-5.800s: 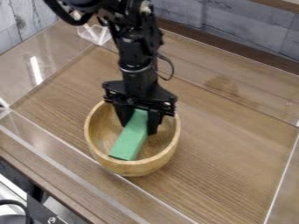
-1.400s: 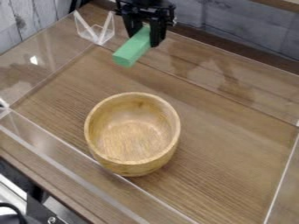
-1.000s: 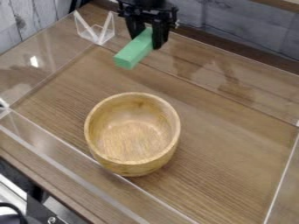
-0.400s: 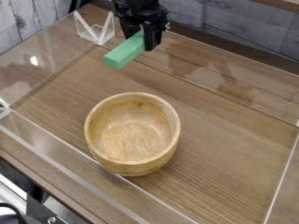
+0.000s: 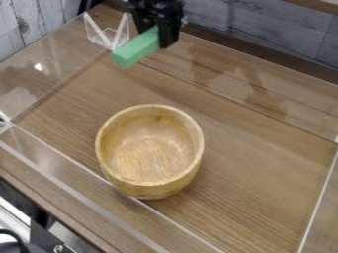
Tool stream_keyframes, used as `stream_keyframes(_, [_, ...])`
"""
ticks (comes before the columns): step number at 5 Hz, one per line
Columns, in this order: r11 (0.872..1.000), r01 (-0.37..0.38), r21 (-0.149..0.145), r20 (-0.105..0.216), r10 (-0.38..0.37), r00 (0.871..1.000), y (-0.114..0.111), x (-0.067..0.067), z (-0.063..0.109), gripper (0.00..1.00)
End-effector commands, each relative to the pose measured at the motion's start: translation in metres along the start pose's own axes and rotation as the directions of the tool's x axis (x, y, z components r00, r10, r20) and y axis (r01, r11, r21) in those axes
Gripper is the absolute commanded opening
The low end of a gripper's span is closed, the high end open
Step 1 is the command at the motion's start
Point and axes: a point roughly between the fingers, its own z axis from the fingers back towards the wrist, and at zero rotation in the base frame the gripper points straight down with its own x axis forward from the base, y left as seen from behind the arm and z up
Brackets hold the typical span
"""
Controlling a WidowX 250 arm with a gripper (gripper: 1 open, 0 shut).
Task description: Move green object from inside the wooden bowl to the table next to it
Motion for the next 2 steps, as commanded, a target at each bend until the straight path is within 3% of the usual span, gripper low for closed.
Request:
stream_keyframes(1, [0.998, -0.049, 0.031, 0.072, 0.047, 0.996, -0.0044, 0.0014, 0.0211, 0.00])
stream_keyframes(2, [0.995, -0.098, 0.029, 0.078, 0.095, 0.992, -0.0139, -0.0034, 0.0210, 0.00])
